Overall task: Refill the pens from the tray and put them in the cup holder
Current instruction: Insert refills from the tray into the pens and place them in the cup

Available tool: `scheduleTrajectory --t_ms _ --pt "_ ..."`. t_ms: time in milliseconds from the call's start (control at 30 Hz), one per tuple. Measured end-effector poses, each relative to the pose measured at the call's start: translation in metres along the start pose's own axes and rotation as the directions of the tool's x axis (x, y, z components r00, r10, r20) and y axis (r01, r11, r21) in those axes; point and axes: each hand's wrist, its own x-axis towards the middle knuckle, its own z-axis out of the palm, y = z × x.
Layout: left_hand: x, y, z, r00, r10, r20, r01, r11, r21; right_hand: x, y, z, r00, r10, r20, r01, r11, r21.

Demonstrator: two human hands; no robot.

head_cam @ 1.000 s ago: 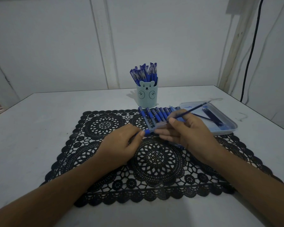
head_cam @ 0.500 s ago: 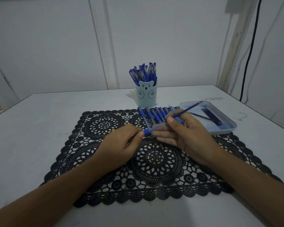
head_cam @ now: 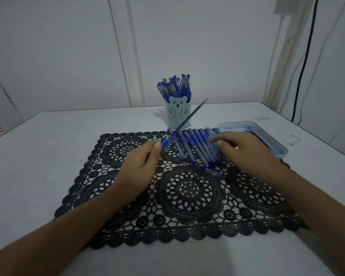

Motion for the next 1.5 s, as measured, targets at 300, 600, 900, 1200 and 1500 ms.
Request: scheduleTrajectory --t_ms 300,600,900,1200,1500 --pt "-0.002 0.003 0.0 0.999 -0.006 -0.036 0.005 1.0 -0.015 -0.005 0.001 0.014 0.919 -0.23 0.32 0.314 0.918 -0.242" --pt "-0.002 0.003 0.0 0.999 0.032 -0.001 -0.032 0.999 0.032 -0.011 -0.003 0.027 0.94 -0.289 0.181 0.311 0.944 -0.107" --pt "-0.006 0.001 0.003 0.97 0.106 0.219 -0.16 0.956 0.246 -0.013 -0.022 0.021 0.998 -0.069 0.009 0.041 0.689 0.723" --pt "-0.006 -0.001 0.003 0.961 0.147 0.234 -0.208 0.943 0.262 -0.016 -0.024 0.024 0.993 -0.116 0.007 0.085 0.761 0.643" --pt "-0.006 -0.001 0.003 0.956 0.171 0.237 -0.231 0.939 0.256 -0.018 -0.023 0.03 0.993 -0.108 0.048 0.059 0.805 0.59"
